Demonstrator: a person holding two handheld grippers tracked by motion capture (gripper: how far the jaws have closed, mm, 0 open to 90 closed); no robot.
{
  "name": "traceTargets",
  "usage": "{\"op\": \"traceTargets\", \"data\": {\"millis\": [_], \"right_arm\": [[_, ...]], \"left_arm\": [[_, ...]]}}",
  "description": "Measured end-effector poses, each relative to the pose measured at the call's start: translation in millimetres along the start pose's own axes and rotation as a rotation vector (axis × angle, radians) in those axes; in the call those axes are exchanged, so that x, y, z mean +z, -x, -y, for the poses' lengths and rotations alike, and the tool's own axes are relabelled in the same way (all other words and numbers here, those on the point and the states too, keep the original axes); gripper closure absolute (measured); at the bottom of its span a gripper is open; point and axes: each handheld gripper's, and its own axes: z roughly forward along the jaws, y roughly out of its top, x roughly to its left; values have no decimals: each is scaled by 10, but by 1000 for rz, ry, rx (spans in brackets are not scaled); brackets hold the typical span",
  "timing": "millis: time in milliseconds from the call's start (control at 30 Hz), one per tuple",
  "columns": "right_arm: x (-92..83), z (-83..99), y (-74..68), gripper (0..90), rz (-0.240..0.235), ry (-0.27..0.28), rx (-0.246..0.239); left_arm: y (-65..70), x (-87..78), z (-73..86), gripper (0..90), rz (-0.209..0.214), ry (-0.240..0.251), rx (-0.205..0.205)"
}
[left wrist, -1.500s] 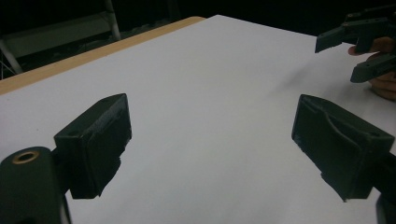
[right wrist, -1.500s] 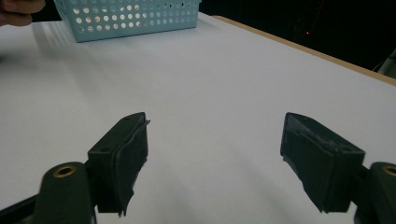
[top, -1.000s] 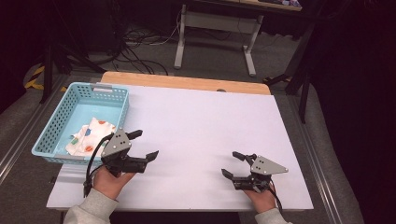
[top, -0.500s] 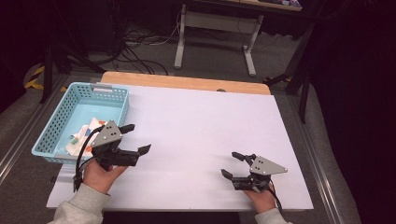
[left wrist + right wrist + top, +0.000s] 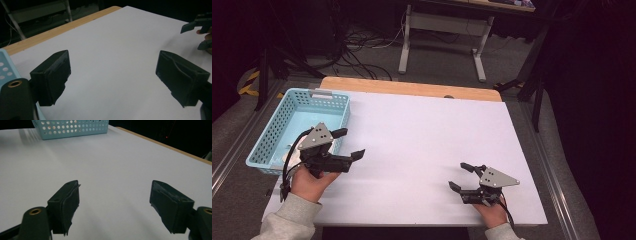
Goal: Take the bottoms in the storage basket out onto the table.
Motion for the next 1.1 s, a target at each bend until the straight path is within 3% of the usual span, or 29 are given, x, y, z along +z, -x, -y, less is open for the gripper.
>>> {"op": "traceTargets", "data": {"millis": [1100], "right_arm": [[10,-2,-13,241,0,-14,-6]], "left_arm": [[-363,-218,-140,131,-79,-35,-18]]}}
